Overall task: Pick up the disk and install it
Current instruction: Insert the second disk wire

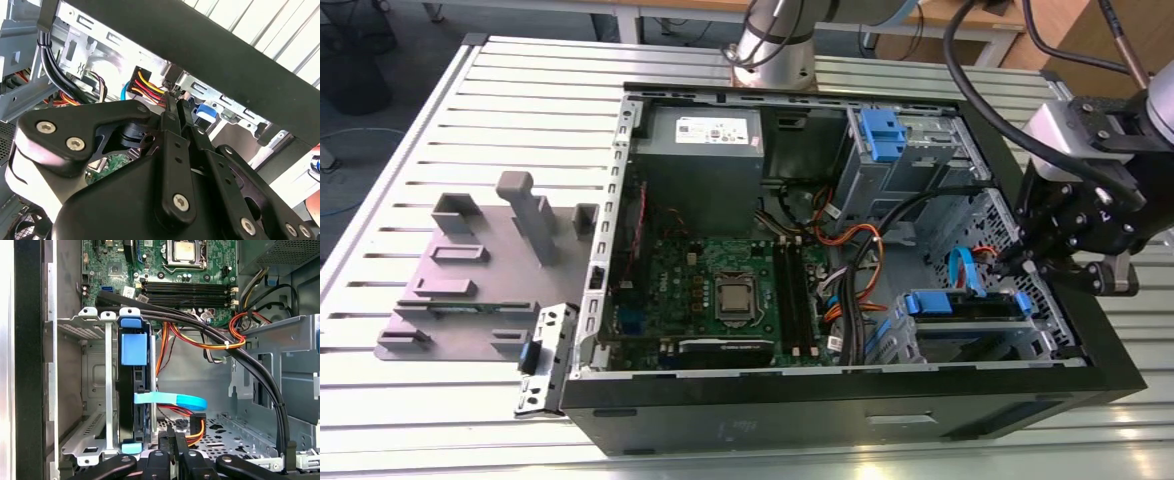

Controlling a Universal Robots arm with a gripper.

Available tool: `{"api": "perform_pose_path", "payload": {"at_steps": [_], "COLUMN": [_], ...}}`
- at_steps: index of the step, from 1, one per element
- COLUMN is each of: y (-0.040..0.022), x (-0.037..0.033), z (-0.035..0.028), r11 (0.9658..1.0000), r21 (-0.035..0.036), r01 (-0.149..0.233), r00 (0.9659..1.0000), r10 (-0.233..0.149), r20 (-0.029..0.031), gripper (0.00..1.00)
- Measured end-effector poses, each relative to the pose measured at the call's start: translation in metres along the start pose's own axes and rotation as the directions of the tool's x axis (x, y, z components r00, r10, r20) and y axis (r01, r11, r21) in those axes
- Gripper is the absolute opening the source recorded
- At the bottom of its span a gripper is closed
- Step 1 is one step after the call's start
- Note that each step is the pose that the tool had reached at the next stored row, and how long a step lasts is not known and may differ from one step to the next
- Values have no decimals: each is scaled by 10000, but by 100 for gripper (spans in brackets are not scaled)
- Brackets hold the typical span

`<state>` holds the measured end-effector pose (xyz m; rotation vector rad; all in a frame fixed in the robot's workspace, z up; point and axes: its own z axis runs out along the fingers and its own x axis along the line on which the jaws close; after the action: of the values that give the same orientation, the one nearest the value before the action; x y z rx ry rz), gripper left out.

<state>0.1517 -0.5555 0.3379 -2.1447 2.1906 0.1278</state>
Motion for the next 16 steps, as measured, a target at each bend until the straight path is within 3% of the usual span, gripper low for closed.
{"api": "perform_pose_path", "payload": {"at_steps": [7,16], "y": [110,147], "x": [26,142], "z": [-3,-15], "r11": [9999,9997], "r21": [163,228], "r01": [17,25], "r00": [10000,10000], "r10": [-17,-25], "r20": [0,3], "gripper": [16,16]}}
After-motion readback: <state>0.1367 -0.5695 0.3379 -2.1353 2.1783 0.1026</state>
